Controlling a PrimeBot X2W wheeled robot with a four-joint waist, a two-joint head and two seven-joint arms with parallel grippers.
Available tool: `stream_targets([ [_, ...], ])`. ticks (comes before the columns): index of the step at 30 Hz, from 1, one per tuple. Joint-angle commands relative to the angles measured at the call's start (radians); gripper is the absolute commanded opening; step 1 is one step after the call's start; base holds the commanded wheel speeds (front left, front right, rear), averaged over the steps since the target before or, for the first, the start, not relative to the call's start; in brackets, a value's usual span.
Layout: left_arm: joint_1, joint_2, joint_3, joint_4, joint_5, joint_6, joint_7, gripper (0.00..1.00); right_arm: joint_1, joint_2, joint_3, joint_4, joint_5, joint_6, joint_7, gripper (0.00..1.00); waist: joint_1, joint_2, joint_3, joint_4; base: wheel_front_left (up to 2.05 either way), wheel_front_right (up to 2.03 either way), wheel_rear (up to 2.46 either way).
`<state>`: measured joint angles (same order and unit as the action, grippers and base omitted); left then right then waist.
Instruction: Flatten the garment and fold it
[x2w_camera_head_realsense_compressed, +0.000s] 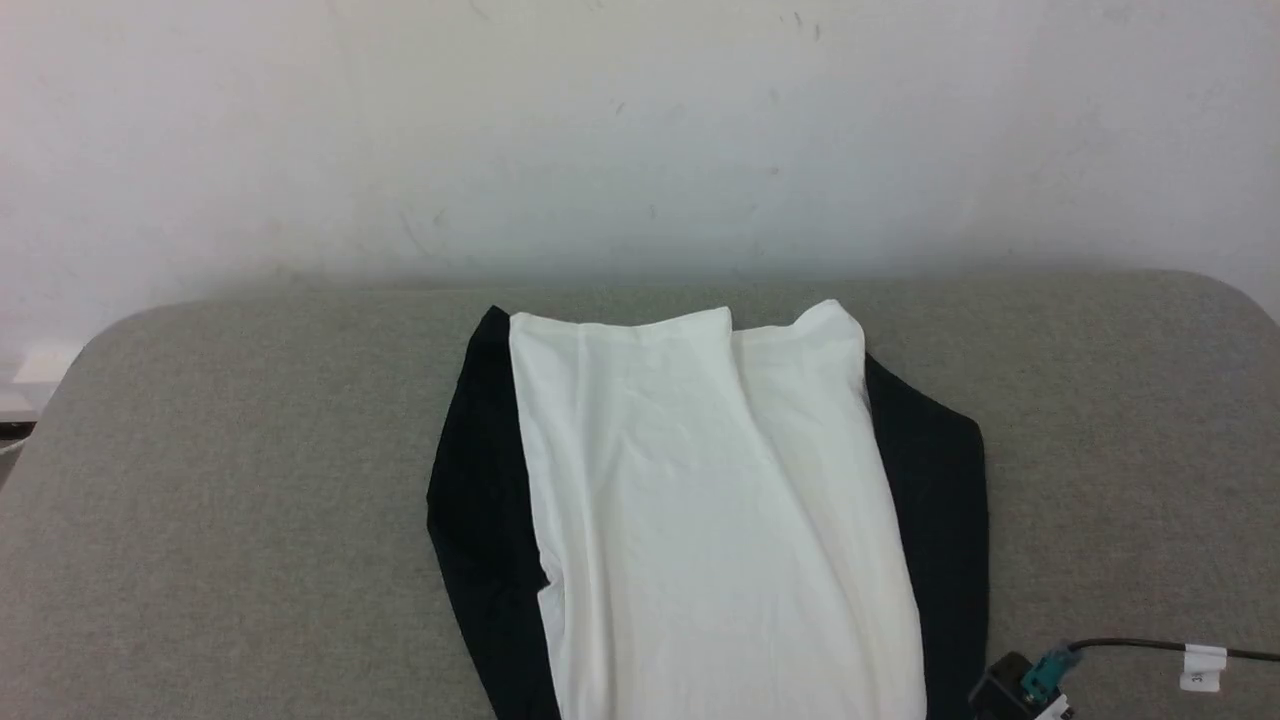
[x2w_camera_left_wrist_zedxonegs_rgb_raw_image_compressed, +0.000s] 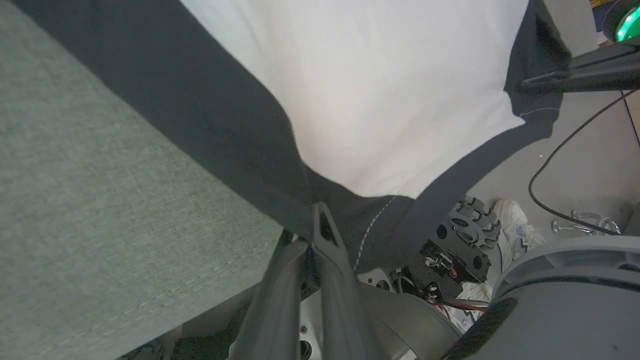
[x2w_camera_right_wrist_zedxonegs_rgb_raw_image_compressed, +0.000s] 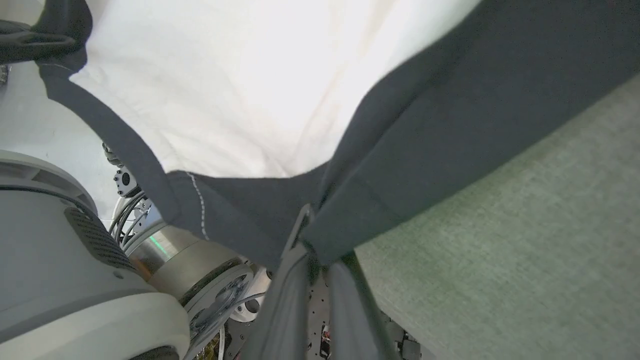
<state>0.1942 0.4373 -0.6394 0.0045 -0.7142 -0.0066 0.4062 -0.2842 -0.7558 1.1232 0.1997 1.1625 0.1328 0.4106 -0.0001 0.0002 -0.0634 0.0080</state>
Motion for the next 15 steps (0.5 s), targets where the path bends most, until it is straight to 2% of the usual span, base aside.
stream_targets([
  [1,0.01,0.012,-0.001,-0.001,-0.005,0.007,0.003,0.0,0.016,-0.005,-0.008,-0.004,-0.003,-0.002,0.004,0.0,0.0001,-0.0002,0.002,0.0,0.0,0.0,0.0],
  [6,-0.006,0.0,0.008,0.013,0.012,0.011,-0.043,0.0,0.053,0.009,-0.075,-0.009,-0.034,-0.002,-0.014,0.0,0.0001,-0.0002,0.019,0.0,0.0,0.0,0.0],
  [7,-0.014,-0.006,0.012,0.017,0.017,0.011,-0.061,0.29,0.057,0.01,-0.097,-0.002,-0.043,-0.002,-0.026,0.0,0.0001,-0.0002,0.023,0.001,0.0,0.0,0.0],
  [8,-0.024,-0.011,0.015,0.02,0.023,0.009,-0.076,1.0,0.059,0.014,-0.122,0.002,-0.056,-0.002,-0.044,0.46,0.0001,-0.0002,0.027,0.003,0.0,0.0,0.0],
  [9,-0.033,-0.018,0.021,0.021,0.025,0.009,-0.092,1.0,0.065,0.018,-0.147,0.005,-0.06,-0.002,-0.054,1.0,0.0001,-0.0002,0.031,0.006,0.0,0.0,0.0],
  [15,-0.096,-0.041,0.074,-0.006,0.05,0.009,-0.216,1.0,0.082,0.017,-0.297,-0.027,-0.086,-0.002,-0.092,1.0,0.0001,-0.0002,0.045,0.017,0.0,0.0,0.0],
])
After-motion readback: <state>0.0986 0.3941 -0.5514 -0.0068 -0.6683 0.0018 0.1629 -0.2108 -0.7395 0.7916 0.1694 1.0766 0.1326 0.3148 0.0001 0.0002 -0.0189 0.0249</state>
